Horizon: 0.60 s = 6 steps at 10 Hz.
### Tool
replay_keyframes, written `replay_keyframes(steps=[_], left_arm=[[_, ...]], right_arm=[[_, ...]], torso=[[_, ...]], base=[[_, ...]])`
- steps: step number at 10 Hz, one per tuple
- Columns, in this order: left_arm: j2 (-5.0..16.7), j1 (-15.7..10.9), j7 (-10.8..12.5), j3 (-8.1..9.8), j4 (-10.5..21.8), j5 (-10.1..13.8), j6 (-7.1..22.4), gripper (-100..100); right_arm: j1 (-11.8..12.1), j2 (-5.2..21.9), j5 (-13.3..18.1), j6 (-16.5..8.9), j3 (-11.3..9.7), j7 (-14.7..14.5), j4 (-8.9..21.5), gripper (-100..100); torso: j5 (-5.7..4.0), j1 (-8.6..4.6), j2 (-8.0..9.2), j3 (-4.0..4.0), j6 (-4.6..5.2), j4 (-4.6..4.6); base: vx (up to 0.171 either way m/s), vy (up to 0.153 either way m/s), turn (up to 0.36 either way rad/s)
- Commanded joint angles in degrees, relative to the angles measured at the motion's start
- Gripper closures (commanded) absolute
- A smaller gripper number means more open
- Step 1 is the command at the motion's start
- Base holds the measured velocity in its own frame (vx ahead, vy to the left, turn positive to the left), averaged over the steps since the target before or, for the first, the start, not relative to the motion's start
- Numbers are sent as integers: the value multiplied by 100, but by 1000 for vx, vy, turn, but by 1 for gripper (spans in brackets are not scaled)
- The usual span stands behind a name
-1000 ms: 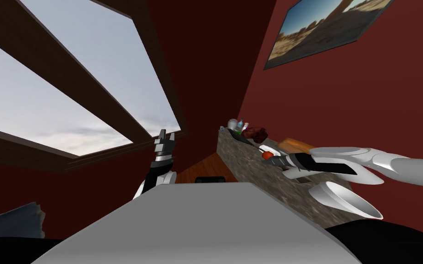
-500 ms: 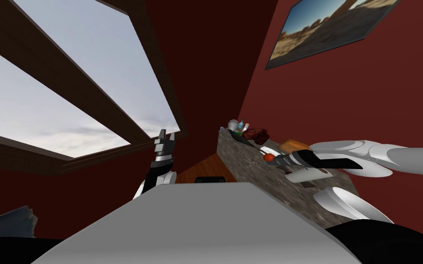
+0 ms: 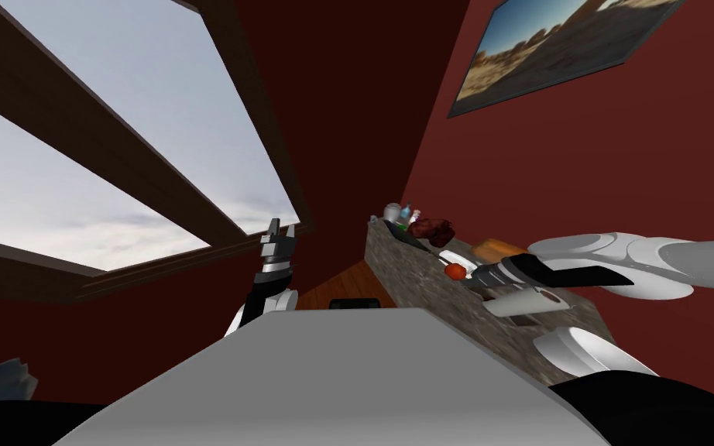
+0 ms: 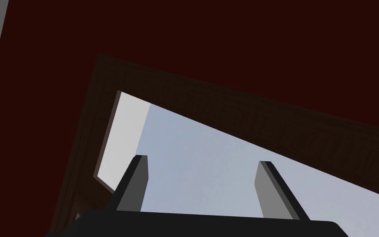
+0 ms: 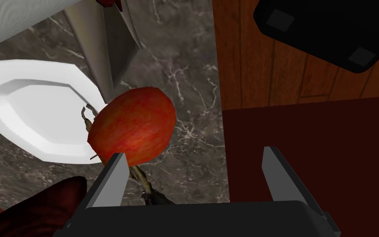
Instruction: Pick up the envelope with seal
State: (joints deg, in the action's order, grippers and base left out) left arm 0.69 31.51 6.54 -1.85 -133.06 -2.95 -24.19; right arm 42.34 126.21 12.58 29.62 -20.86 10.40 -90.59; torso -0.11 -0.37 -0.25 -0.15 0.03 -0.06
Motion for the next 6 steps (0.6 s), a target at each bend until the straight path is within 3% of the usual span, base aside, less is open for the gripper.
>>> replay_keyframes(steps=[1, 2, 3, 5, 6], left_arm=[[0, 0, 0, 0, 0, 0, 0, 0], [0, 0, 0, 0, 0, 0, 0, 0], [0, 0, 0, 0, 0, 0, 0, 0], [0, 0, 0, 0, 0, 0, 0, 0], [0, 0, 0, 0, 0, 0, 0, 0]], right_arm=[[67, 138, 84, 102, -238, -126, -3, -100], [120, 199, 129, 156, -368, -189, -25, -100], [120, 199, 129, 156, -368, -189, -25, -100], [318, 291, 258, 328, -755, -367, -147, -100], [318, 291, 258, 328, -755, -367, -147, -100]], torso=[[0, 0, 0, 0, 0, 0], [-4, -14, -4, -2, 1, -1], [-6, -12, -8, -5, 1, -2], [-3, -8, -5, -2, 2, -1], [-6, -19, -8, -5, 1, -2]], base=[[90, -138, 5], [106, -120, 5], [74, -67, 0], [99, -129, -15], [65, -116, -2]])
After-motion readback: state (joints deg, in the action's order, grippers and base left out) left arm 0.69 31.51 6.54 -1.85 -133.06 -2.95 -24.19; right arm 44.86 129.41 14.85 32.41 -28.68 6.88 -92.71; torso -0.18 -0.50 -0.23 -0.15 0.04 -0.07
